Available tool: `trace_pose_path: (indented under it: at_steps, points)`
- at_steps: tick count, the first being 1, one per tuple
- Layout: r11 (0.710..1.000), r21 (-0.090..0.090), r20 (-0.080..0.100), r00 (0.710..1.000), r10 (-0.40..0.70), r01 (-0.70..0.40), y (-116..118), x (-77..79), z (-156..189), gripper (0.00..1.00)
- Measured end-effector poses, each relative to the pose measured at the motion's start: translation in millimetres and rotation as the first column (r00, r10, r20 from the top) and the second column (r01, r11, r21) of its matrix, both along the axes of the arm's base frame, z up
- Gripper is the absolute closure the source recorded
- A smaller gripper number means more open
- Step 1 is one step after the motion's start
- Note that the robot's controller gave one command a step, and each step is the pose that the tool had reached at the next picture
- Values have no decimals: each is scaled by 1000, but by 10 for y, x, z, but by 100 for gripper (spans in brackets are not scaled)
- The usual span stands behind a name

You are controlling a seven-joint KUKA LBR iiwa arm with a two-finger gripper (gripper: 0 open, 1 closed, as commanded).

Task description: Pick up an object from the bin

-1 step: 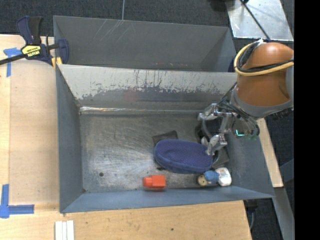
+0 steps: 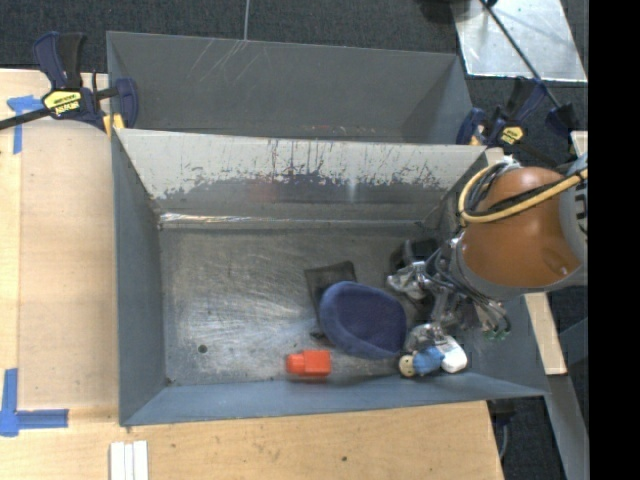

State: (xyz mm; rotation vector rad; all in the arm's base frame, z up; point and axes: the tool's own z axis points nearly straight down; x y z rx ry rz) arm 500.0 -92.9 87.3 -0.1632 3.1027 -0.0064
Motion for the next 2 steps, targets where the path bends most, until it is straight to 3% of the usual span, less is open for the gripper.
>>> trace_pose_path:
  at_steps: [1,2]
  points:
    - [1000,2,-26,1000,0,0,-3,-80,-60,100]
    - [1000,0,-23,1000,-7,7,13,117,1240,100]
